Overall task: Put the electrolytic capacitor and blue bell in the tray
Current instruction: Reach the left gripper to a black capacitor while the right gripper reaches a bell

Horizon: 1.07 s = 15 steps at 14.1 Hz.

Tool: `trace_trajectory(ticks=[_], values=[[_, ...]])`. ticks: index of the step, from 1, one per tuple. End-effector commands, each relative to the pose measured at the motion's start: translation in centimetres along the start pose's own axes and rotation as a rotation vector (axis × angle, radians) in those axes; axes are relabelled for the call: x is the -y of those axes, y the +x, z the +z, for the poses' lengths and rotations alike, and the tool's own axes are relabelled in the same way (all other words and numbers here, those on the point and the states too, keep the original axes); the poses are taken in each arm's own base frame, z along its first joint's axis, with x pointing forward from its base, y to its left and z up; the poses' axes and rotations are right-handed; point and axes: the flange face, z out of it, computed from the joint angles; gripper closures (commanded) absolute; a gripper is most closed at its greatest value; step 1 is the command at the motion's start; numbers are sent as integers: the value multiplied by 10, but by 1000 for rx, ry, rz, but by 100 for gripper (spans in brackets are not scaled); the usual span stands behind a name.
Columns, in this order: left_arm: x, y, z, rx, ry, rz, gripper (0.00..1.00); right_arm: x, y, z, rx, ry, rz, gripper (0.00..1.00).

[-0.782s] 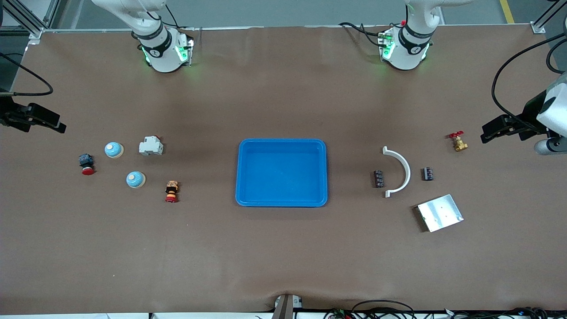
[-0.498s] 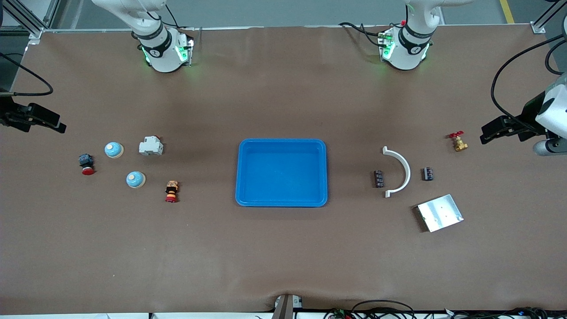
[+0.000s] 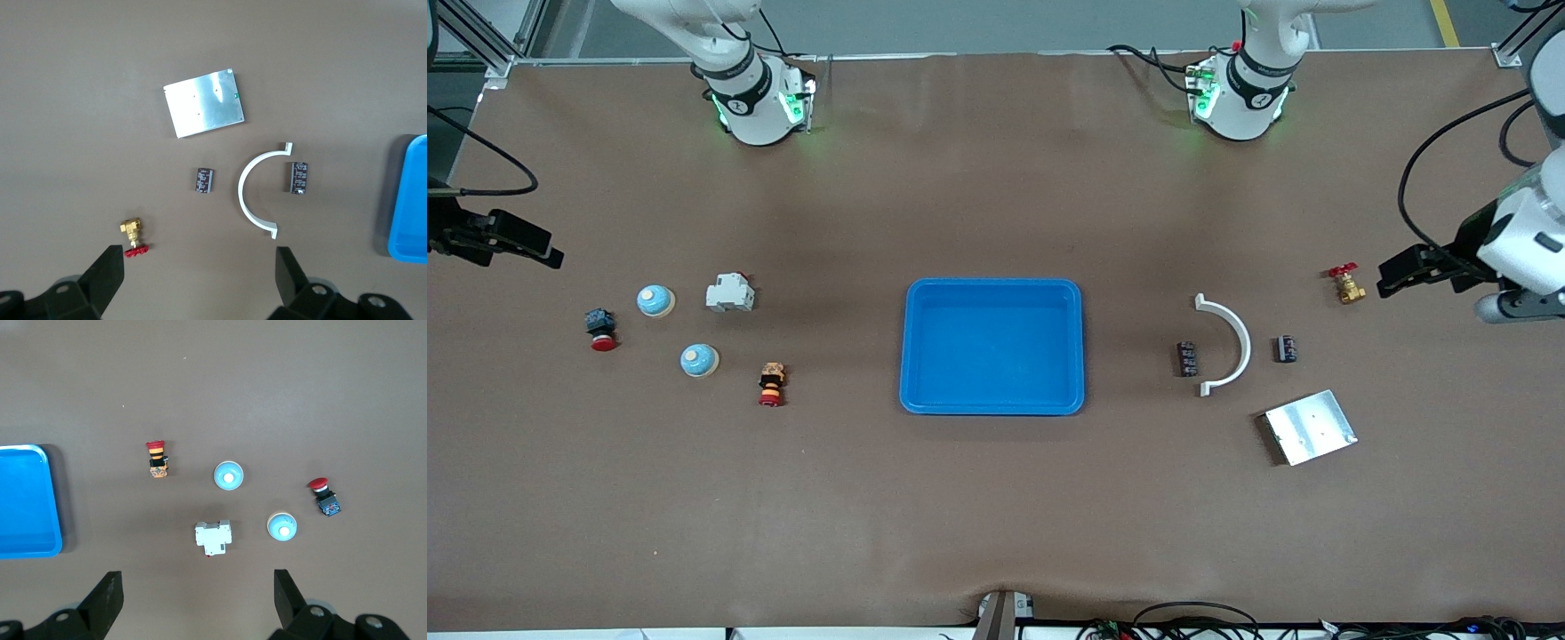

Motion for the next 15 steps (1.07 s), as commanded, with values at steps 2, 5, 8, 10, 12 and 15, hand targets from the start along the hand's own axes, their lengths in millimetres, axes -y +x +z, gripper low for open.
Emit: trace_trajectory(ticks=[2, 5, 8, 10, 12, 15], values=[[-16, -18, 37, -8, -21, 12, 0, -4, -4, 14, 5, -7, 12, 0], [-17, -17, 46, -1, -19, 15, 0, -9, -4, 40, 18, -6, 13, 0], [-15, -14, 59, 15, -13, 41, 0, -12, -12, 64, 17, -13, 15, 0], [-14, -10, 72, 35, -13, 40, 0, -13, -21, 79, 1, -14, 19, 0], [-13, -4, 91, 62, -20, 7, 0, -21, -30, 101, 5, -14, 25, 0], [-12, 2, 103, 58, -23, -8, 0, -39, -49, 130, -4, -14, 20, 0]])
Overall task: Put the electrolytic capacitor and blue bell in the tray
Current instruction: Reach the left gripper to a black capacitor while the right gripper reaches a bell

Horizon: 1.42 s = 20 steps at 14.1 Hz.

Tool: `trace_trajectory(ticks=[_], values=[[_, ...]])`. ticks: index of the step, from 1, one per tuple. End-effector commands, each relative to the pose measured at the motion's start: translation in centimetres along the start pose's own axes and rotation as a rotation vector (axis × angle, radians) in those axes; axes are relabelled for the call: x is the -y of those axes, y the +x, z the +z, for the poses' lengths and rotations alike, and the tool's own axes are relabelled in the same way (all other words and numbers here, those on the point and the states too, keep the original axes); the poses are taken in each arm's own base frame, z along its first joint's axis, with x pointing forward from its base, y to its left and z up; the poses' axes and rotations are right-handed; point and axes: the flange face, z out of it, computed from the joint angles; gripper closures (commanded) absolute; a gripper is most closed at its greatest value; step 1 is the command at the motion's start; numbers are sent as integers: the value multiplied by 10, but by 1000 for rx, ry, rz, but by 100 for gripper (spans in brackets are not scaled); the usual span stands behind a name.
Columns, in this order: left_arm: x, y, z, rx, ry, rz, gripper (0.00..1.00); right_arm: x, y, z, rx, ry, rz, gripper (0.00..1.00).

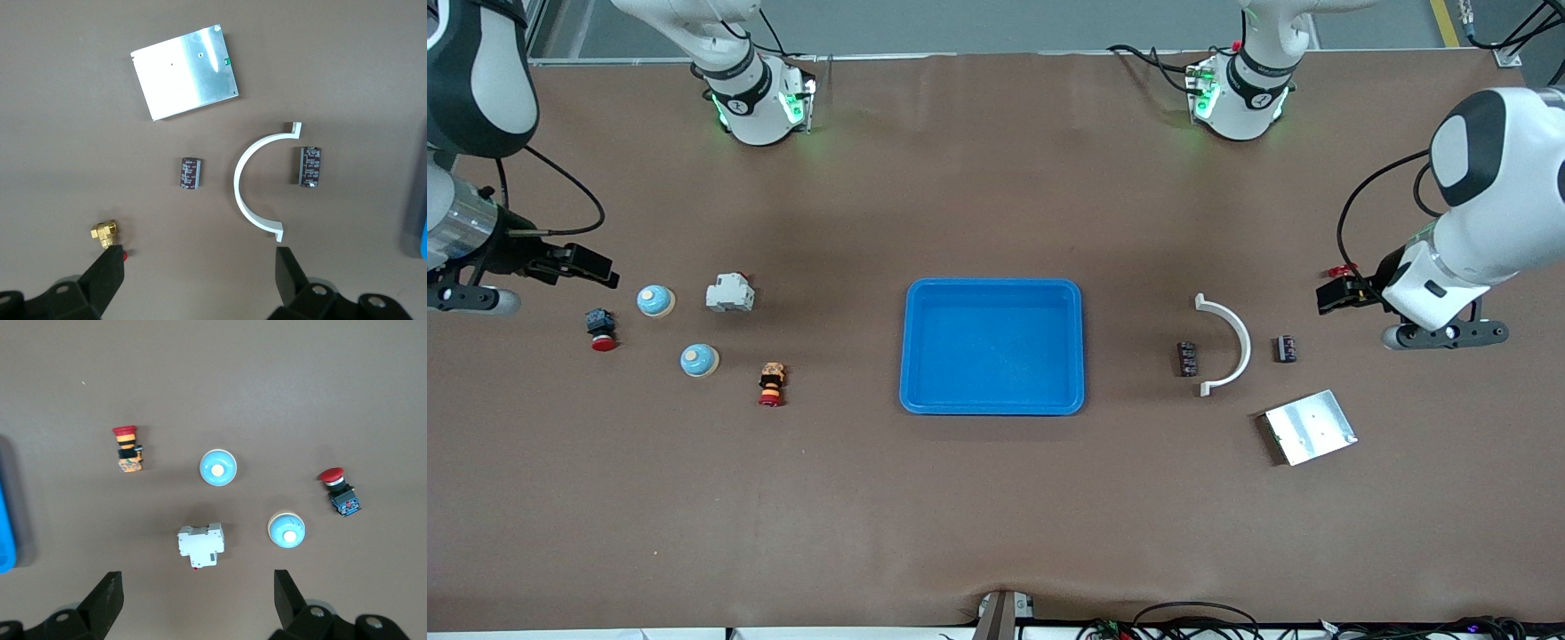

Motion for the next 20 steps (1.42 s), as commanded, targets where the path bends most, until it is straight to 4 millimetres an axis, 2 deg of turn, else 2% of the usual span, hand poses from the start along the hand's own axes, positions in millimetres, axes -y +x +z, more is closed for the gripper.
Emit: trace_trajectory(ticks=[1, 4, 7, 10, 14, 17, 20], values=[[3, 8, 15, 1, -26, -29, 0, -20, -34, 20, -30, -8, -2, 0], [3, 10, 37, 40, -32, -48, 0, -40, -51, 48, -38, -9, -5, 0], [5, 7, 79, 51, -32, -53, 0, -48, -62, 74, -44, -15, 2, 0], [16, 0, 112, 64, -20, -49, 0, -58, -70, 96, -65, -66, -36, 0], [26, 3, 156, 98, -6, 12, 0, -69, -84, 136, -125, -77, -57, 0], [31, -1, 187, 50, -8, 5, 0, -86, -85, 172, -123, -81, -71, 0], [40, -3, 215, 56, -12, -9, 0, -102, -83, 198, -126, -85, -85, 0]])
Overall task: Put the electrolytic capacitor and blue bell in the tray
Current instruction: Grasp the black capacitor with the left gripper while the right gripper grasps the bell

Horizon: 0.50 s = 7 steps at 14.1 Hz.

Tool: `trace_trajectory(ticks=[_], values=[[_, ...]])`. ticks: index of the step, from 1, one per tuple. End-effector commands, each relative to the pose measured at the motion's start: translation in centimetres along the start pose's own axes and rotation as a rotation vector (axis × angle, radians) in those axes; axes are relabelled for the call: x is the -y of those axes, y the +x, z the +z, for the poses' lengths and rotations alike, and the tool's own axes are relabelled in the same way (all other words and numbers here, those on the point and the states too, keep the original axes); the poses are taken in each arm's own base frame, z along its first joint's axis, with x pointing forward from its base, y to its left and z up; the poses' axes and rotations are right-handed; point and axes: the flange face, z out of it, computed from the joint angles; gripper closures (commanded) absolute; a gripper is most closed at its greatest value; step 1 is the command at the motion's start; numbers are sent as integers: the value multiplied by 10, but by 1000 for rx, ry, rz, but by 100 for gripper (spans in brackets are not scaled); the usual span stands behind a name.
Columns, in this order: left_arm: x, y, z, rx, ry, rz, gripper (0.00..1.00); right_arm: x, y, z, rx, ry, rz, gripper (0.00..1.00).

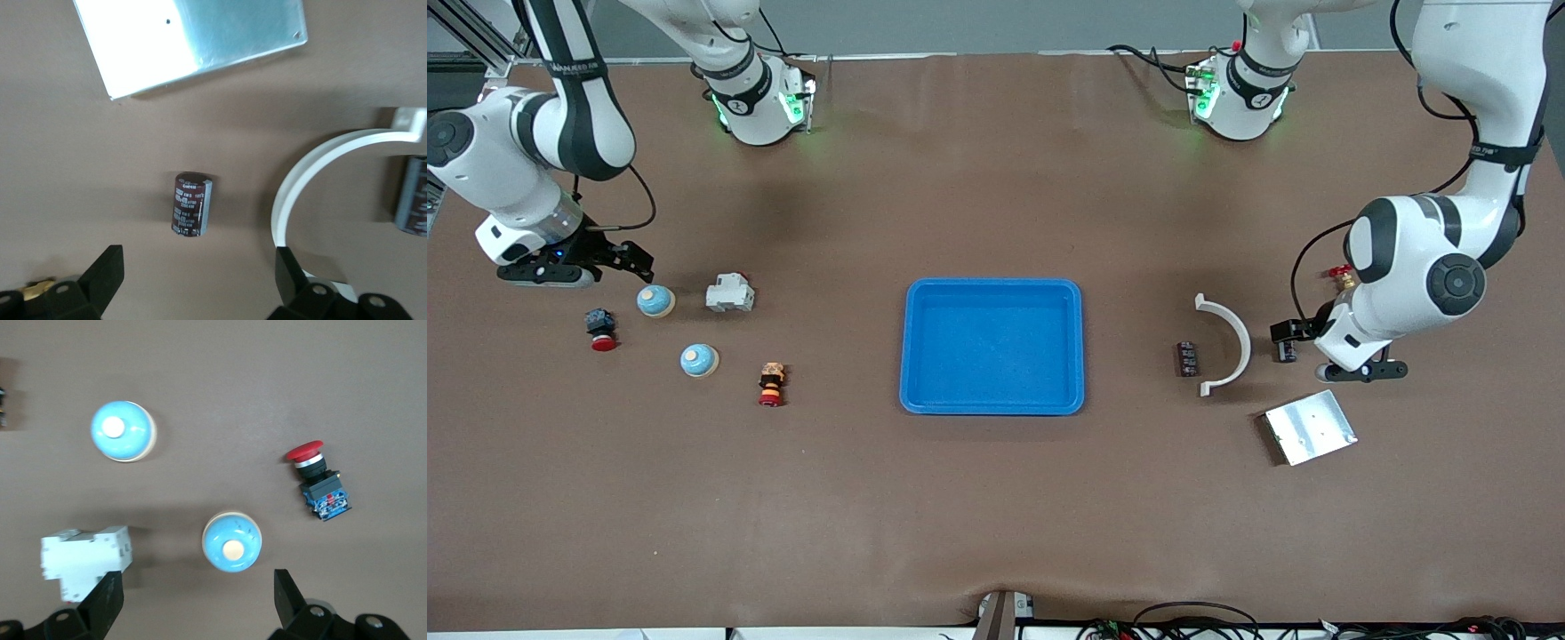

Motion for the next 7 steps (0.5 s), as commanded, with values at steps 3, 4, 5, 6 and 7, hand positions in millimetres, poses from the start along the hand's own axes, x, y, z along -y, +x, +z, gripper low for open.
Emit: trace_trajectory(ticks=[3, 4, 5, 6, 7], values=[[10, 3, 35, -24, 0, 8, 0, -22, -7, 42, 9, -6, 9, 0], [10, 6, 41, -34, -1, 8, 0, -22, -7, 47, 5, -8, 7, 0], [9, 7, 49, -38, -2, 9, 0, -22, -8, 52, 4, -8, 7, 0], [8, 9, 55, -46, -4, 10, 0, -22, -8, 58, 7, -7, 7, 0], [6, 11, 61, -46, -5, 12, 0, -22, -8, 62, 1, -9, 7, 0]])
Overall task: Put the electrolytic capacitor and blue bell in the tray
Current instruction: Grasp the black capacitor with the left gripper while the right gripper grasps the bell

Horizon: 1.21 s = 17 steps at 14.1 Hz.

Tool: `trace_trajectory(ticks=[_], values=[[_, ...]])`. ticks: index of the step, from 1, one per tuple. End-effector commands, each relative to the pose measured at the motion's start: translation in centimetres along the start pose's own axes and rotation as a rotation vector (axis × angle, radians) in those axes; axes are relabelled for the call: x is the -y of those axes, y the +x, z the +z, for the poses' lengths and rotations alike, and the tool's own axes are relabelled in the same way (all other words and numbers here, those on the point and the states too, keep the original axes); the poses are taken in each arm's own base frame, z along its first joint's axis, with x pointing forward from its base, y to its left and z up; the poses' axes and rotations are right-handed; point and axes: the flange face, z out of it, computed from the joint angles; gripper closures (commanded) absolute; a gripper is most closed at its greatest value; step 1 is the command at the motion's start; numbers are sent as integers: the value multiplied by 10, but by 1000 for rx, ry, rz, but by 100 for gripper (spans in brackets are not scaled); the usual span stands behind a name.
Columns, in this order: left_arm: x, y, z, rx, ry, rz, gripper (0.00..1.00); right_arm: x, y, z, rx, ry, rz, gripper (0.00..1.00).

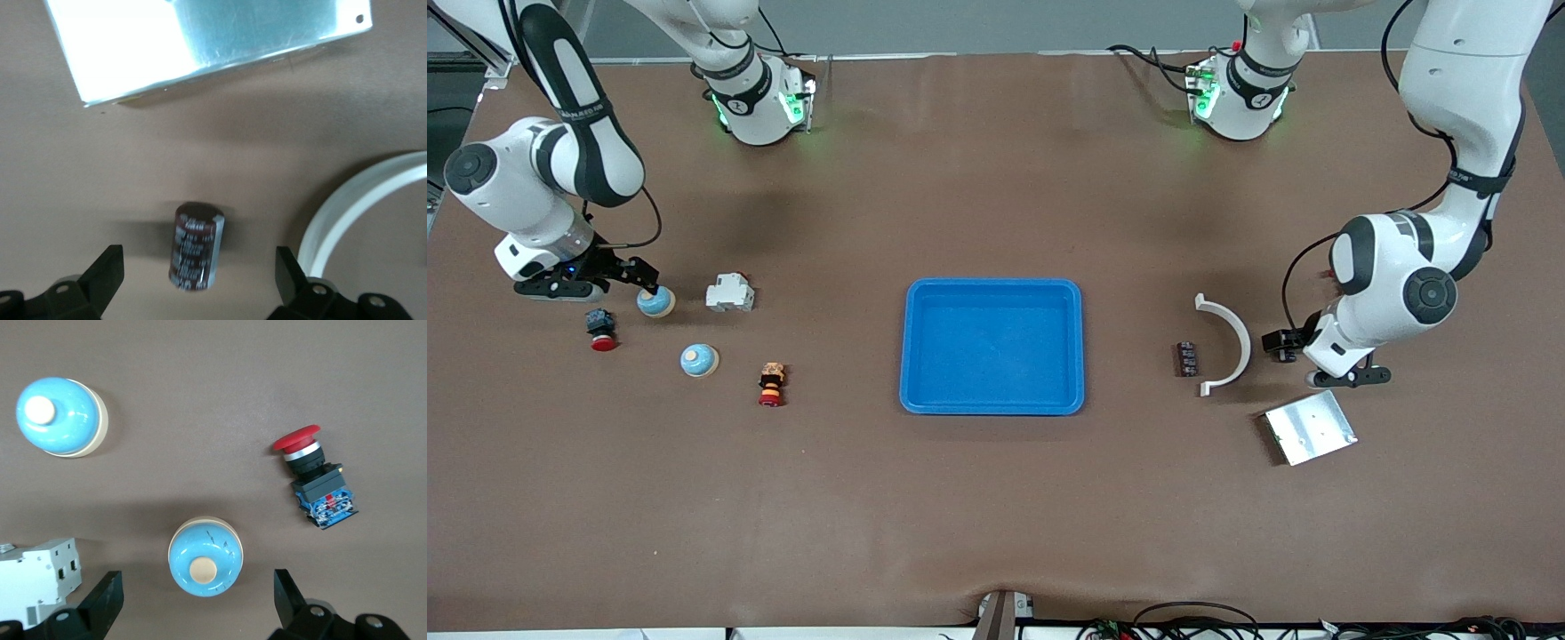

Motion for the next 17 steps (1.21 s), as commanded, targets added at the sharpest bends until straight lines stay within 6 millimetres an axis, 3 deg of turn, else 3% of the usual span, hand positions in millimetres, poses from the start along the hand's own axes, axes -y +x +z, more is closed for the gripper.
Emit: trace_trajectory(ticks=[1, 5, 6, 7, 9, 12, 17], values=[[-2, 4, 13, -14, 2, 24, 0, -2, -1, 12, -11, -5, -15, 0], [-1, 4, 13, -14, 3, 22, 0, -1, -3, 26, -14, -5, -12, 0], [-1, 4, 12, -15, 3, 27, 14, -1, -3, 28, -17, -6, -12, 0], [0, 4, 12, -15, 3, 37, 38, -1, -3, 33, -20, -7, -12, 0], [0, 4, 11, -17, 3, 47, 67, -1, -4, 44, -29, -10, -12, 0], [1, 5, 9, -21, 2, 46, 98, 1, -7, 56, -25, -8, -12, 0], [-1, 6, -10, -43, 2, 31, 100, 2, -10, 68, -14, -4, -3, 0]])
